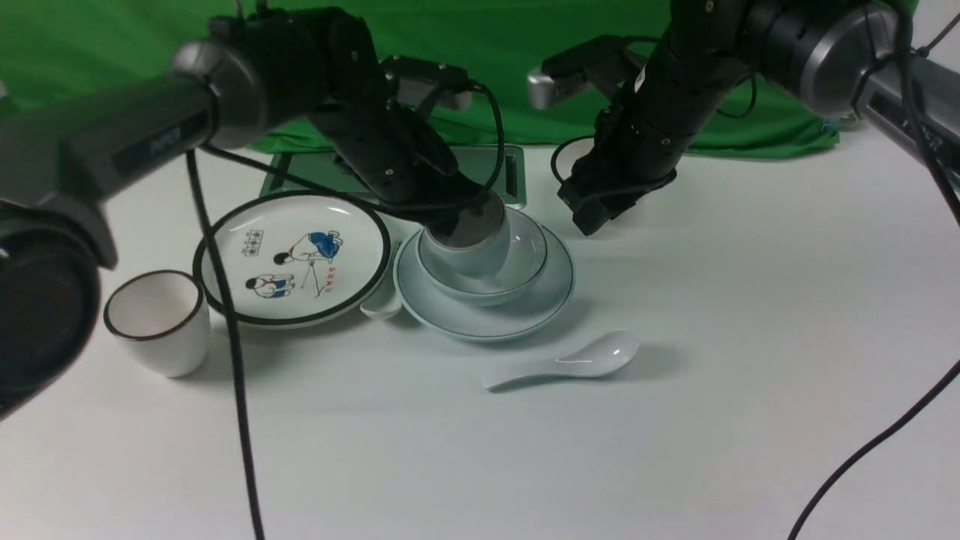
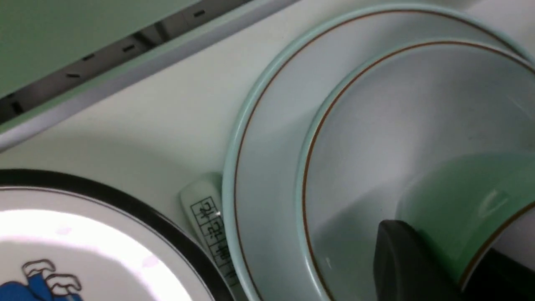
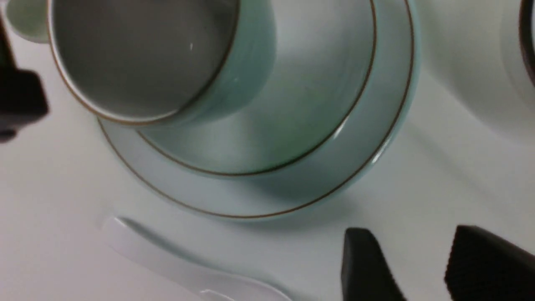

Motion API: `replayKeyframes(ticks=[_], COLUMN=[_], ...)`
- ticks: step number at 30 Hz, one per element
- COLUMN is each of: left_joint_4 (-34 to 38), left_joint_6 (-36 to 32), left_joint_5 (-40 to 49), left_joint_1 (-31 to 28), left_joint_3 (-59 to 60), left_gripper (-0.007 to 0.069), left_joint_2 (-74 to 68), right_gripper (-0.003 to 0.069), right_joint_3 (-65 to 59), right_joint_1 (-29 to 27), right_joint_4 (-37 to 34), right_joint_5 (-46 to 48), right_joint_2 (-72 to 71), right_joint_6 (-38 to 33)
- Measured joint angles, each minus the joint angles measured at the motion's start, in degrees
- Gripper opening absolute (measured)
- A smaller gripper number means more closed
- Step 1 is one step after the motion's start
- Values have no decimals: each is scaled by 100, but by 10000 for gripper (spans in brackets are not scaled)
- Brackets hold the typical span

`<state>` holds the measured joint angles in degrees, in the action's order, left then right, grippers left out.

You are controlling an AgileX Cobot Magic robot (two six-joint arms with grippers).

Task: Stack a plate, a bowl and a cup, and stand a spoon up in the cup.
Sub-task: Use the left arm to put the blue teacup into the blue rice bowl in the middle, then use the right arm to grab a blue soup spoon

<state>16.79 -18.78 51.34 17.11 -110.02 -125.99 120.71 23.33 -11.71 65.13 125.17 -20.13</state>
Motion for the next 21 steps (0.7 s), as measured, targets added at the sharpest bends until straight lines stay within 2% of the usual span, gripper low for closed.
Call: replayKeyframes(ticks=[6, 11, 12, 15, 16, 18, 21], left_joint_4=[13, -16, -92, -343, -368, -822, -1141], left_joint_6=[6, 44, 88, 154, 162, 233, 284], left_joint_5=[401, 621, 740, 1041, 1041, 1352, 1699], left_joint_1=[0, 0, 2, 2, 2, 2, -50], left_joint_3=[-508, -740, -903, -1180, -1198, -1341, -1356], left_gripper=[24, 164, 228, 318, 318, 341, 323], left_joint_2=[-369, -349, -270, 66, 96, 598, 1244], right_gripper=[316, 320, 333, 391, 396, 484, 535], right_joint_3=[0, 0, 0, 0, 0, -137, -531], right_joint_1=[0, 0, 0, 0, 0, 32, 169], right_joint_4=[325, 336, 322, 183, 148, -91, -176], right_joint_5=[15, 328, 387, 422, 425, 429, 342], right_joint_2=[-254, -588, -743, -1037, -1080, -1325, -1495], right_joint_6=[280, 190, 115, 33, 9, -267, -729])
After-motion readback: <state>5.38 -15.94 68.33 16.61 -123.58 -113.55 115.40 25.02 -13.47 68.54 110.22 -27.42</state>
